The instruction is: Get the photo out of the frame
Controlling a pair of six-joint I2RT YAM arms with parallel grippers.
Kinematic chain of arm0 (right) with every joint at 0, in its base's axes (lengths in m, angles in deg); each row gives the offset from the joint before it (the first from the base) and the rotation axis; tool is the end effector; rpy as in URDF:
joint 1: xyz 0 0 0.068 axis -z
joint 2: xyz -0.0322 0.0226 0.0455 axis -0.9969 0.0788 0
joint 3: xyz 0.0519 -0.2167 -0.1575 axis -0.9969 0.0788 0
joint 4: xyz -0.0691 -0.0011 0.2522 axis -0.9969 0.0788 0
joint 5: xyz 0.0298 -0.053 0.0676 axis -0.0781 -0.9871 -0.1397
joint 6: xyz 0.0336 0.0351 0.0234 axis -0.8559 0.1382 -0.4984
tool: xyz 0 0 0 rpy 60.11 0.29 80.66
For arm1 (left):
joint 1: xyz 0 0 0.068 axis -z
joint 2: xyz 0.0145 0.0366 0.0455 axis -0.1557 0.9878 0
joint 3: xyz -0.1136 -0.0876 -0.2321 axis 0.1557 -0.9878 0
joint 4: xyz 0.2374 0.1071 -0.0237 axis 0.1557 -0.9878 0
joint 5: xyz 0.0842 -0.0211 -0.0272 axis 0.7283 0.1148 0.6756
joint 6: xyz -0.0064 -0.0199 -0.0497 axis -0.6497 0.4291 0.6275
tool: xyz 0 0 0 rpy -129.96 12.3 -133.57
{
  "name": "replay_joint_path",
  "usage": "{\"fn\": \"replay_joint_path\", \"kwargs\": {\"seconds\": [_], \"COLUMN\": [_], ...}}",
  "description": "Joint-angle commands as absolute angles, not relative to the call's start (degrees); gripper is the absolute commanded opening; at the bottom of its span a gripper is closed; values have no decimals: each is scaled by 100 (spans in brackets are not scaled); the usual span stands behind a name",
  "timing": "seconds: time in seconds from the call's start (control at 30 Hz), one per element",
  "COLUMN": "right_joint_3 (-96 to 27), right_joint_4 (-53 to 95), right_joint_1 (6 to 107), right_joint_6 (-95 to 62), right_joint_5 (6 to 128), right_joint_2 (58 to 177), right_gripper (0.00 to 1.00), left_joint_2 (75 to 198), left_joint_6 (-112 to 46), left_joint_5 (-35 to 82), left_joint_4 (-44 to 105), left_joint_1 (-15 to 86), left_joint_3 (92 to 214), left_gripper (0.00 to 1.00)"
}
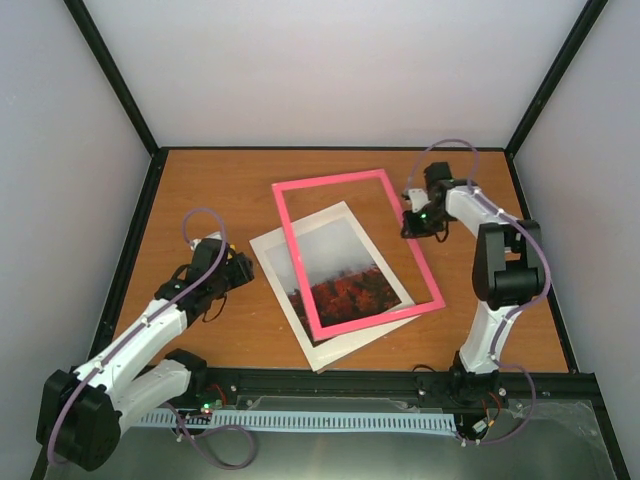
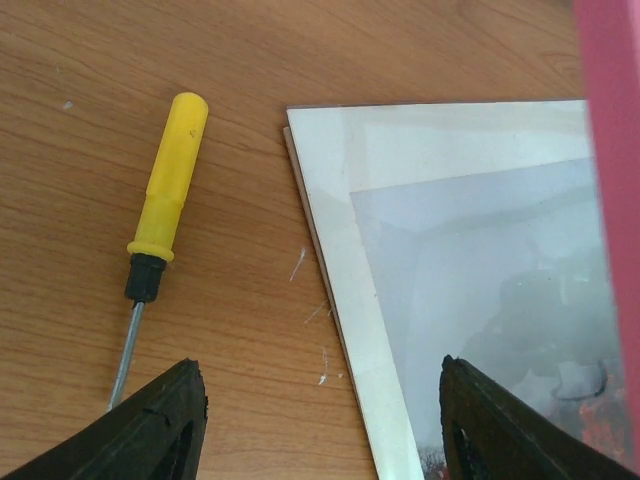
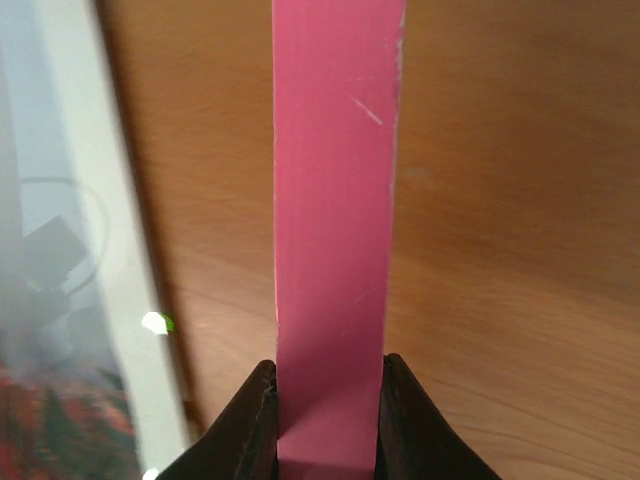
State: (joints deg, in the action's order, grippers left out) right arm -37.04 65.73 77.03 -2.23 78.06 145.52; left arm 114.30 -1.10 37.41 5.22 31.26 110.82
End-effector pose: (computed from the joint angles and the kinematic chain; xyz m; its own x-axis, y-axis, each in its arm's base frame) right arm 0.3669 0.0658 0.1849 -0.9251 -0.2608 -0.2760 -0.3353 0.9022 0.2713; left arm 0.1733 -0.0673 0.2064 -0.6975 -0.4502 -0.5575 -0.2256 0.8764 -0.4254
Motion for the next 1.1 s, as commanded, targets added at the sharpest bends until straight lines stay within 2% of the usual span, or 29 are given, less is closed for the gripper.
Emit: {"fn": "replay_joint_path", "kwargs": {"seconds": [0.0, 0.3, 0.53, 0.83, 0.87, 1.0, 1.07], "right_joint_3": [-4346, -5485, -6461, -6361, -6354, -6341, -6293], "right_joint_4": [6928, 7463, 7901, 7416, 7371, 7260, 7193], "right_joint_1": [8390, 9748, 10507, 10741, 10744, 10776, 10791], "right_joint_6": [563, 2230, 2670, 2691, 2649, 2438, 2294], "right_joint_5": [7756, 7146, 7062, 6614, 6579, 6564, 6645], "right_joint_2": [14543, 15227, 16146, 16770, 16815, 16776, 16608], "right_gripper": [3, 3, 3, 5, 7, 33, 42], "left_joint_2": [11559, 11967, 12208, 12455, 12460, 12446, 12458], "left_joint_6": [-135, -262, -343, -315, -312, -324, -326], "left_joint_5": [3765, 3421, 3287, 3047, 3037, 3004, 2974], "left_joint_4": [507, 877, 948, 1038, 1032, 995, 977], "left_joint_1": [3163, 3163, 3163, 3159, 3163, 3163, 3163], "left_joint_3": [11299, 11269, 11310, 11296, 11304, 11309, 11302], "left_gripper": [64, 64, 64, 64, 63, 64, 63]}}
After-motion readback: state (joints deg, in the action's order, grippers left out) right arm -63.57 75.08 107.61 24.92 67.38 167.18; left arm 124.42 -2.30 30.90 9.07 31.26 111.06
